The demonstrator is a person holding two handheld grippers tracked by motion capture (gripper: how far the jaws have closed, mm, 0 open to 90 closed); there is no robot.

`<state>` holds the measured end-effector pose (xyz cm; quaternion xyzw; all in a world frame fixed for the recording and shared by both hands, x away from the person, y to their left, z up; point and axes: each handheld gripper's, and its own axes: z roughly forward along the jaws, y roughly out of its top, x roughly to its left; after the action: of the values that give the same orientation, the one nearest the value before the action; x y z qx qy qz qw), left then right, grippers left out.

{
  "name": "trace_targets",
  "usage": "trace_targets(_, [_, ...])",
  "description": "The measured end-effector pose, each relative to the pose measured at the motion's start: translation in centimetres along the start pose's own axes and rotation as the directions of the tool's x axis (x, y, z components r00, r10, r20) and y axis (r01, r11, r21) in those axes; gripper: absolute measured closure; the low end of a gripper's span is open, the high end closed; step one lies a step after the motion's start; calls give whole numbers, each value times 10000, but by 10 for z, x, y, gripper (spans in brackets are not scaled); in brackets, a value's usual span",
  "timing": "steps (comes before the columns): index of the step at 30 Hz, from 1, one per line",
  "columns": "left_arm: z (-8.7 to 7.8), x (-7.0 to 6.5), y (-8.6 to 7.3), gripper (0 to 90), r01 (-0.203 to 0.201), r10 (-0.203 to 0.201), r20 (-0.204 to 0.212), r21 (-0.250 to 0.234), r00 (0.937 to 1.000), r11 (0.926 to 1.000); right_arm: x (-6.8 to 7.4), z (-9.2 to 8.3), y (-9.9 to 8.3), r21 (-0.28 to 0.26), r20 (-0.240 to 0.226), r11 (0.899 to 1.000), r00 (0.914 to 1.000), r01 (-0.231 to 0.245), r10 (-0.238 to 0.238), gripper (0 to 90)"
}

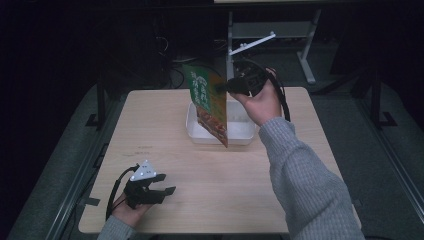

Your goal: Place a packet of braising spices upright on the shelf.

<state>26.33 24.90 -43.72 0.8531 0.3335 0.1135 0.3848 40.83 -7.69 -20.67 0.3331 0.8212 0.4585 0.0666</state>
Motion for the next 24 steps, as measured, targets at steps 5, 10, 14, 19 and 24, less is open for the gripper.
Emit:
trace_targets(5, [0, 1, 0, 390, -8, 8, -24, -22, 10000, 10000, -6, 15, 5, 86, 339, 9999, 9994, 97, -100, 900])
trace_targets(10, [0, 1, 0, 390, -29, 29, -16, 2, 10000, 10000, -11, 28, 10, 132, 611, 9997, 9979, 228, -236, 900])
trace_targets(14, [0, 0, 0, 390, -37, 37, -29, -45, 10000, 10000, -13, 38, 12, 185, 899, 9993, 9954, 327, -342, 900])
trace_targets(19, [-3, 0, 0, 391, -53, 52, -74, -163, 10000, 9999, -19, 56, 12, 118, 1184, 9993, 9923, 349, -361, 900])
trace_targets(24, [-3, 1, 0, 391, -45, 43, -86, -184, 10000, 9998, -22, 65, 11, 163, 1496, 9986, 9874, 503, -521, 900])
